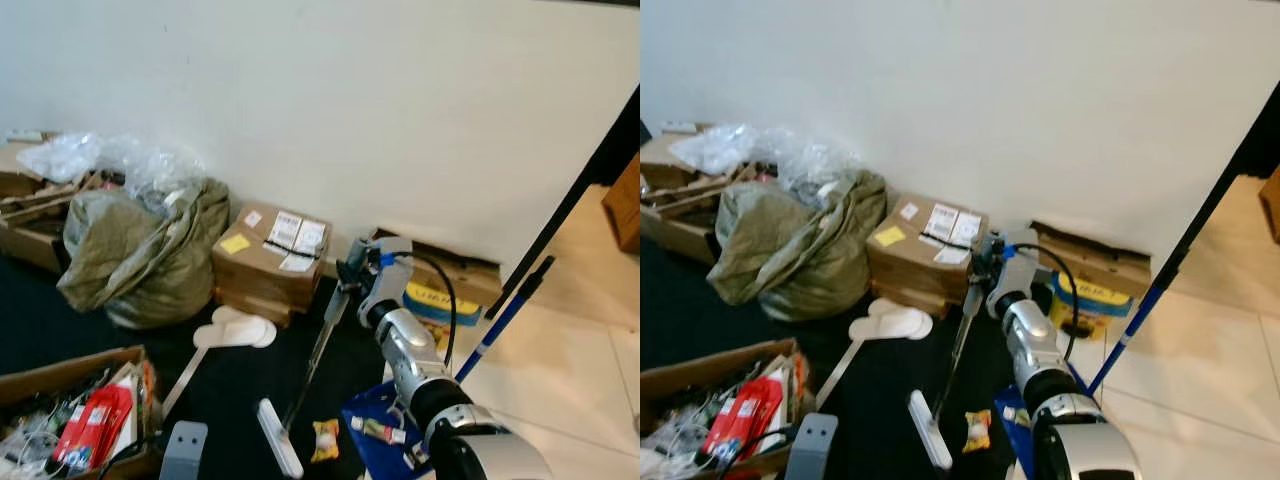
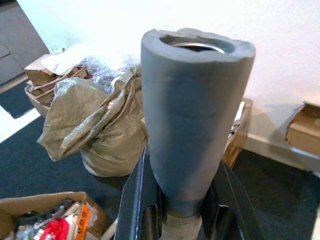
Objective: Sweep floor
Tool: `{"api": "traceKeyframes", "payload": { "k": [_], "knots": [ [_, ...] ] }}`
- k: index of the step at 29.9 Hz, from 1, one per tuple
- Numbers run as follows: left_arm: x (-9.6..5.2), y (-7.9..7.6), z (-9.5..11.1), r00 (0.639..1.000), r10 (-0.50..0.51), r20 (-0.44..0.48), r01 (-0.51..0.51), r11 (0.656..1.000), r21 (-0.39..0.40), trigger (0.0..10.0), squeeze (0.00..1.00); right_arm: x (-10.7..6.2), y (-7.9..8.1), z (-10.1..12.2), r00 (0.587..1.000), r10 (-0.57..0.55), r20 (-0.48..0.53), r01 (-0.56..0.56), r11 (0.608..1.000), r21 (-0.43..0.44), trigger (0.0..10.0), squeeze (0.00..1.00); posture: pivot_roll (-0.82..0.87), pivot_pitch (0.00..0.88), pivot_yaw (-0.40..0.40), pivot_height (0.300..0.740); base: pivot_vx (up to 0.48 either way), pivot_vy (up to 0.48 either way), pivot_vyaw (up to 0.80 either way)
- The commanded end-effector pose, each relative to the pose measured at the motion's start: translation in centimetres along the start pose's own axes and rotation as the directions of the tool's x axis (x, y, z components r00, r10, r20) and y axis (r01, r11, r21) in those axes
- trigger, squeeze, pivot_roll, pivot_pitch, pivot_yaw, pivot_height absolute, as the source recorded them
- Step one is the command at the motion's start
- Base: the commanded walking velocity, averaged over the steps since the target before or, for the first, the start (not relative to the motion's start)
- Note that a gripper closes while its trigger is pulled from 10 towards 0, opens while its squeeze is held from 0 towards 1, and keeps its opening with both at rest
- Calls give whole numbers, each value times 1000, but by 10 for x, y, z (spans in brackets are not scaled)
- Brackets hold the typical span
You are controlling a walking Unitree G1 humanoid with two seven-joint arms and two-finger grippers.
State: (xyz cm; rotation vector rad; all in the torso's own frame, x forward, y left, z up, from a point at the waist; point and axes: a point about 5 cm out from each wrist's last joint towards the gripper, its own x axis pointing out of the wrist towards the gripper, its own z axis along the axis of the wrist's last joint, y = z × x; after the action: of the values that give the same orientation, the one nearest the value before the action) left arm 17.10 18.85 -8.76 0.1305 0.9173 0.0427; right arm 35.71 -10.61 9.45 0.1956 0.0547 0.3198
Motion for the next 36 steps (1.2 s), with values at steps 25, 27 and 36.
{"api": "traceKeyframes", "payload": {
  "k": [25, 27, 36],
  "knots": [
    [-18, 8, -51, 997, -18, -73, 27, 992, 123, 10000, 0, 7, 22, -5, 941, -337, 11, 332, 932, 142, 10000, 0, -10, 268, -16, 740, 0, 0, 0],
    [-20, 11, -55, 997, -14, -73, 23, 991, 128, 10000, 0, 7, 21, -5, 930, -366, 16, 364, 928, 75, 10000, 0, -1, 289, -13, 740, 0, 0, 0],
    [-22, 16, -55, 999, -13, -52, 20, 991, 135, 10000, 0, -1, -1, -3, 851, -522, 48, 524, 852, -18, 10000, 0, 19, 310, -17, 740, 0, 0, 0]
  ]
}}
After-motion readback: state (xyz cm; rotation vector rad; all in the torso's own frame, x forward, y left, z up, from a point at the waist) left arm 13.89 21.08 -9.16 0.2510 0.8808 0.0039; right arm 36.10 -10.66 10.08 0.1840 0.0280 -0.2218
